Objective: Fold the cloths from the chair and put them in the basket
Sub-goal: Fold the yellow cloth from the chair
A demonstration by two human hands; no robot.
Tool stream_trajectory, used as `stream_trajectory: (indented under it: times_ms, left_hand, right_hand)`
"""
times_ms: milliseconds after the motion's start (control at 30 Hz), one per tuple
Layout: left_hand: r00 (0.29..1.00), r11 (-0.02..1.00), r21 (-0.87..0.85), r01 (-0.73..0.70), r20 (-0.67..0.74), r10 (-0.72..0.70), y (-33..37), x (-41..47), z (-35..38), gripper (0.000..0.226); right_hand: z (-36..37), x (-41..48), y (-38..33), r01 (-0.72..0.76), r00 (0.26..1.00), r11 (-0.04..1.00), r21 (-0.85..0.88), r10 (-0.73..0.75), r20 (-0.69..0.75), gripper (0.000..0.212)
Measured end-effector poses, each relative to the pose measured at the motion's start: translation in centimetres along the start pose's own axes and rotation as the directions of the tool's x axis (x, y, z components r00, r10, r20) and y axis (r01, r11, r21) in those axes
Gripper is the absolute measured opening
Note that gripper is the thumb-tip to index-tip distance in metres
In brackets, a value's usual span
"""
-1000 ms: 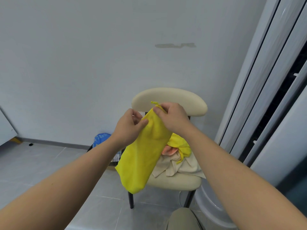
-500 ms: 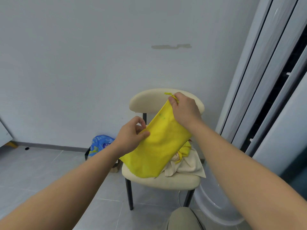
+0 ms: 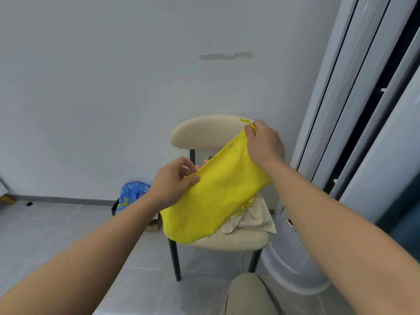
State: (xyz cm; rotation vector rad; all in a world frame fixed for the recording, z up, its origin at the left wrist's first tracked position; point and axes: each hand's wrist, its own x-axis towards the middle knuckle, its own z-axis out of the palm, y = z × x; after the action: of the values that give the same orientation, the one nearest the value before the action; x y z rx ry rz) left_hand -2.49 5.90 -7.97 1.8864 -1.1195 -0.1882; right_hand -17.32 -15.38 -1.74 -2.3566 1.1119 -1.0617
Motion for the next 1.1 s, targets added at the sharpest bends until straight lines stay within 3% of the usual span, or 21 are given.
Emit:
stream_trajectory:
  times_ms: [267,600,800,933,1000,1100]
  left_hand:
    - [0.980,0.951,0.310,0.022,0.182,-0.082,-3.1,-0.2,-2.1,0.015]
    - [0.962,0.950,0.250,0.186,0.149,-0.227,-3.7,0.2,-2.8,0.008]
    - [0.985,0.979,0.128,0.156,0.057,-0.165,-1.8,-0.1,-1.4,0.023]
    - [0.991,0.991,0.059,0.117,0.064,-0.121,-0.2,0.2,-0.3,0.025]
    - [0.988,0.991,-0.030,0.130,0.082,-0.127,0.3,0.3,-0.1,0.028]
    - [0.966,0.934,-0.272,0.233,0.180,-0.188,0.6,0.2,-0.5,0.037]
  right_hand:
    - [0.0,0.0,4.2,-0.184,0.982,0.982,-0.027,0.183,-0.046,0.036]
    - [0.7,-0.9,5.8,-0.269,0.962,0.962,-0.036,0.267,-0.055,0.038]
    - [1.6,-2.7,2.7,-0.013,0.984,0.981,0.192,-0.021,0.177,0.023]
    - [2.7,-5.0,0.0,0.175,0.834,0.949,0.264,-0.285,0.472,0.045]
    - [3.5,-5.7,-0.6,0.176,0.753,0.938,0.300,-0.325,0.573,0.049]
    - [4.6,-6.2,-0.4,0.108,0.697,0.919,0.380,-0.343,0.630,0.039]
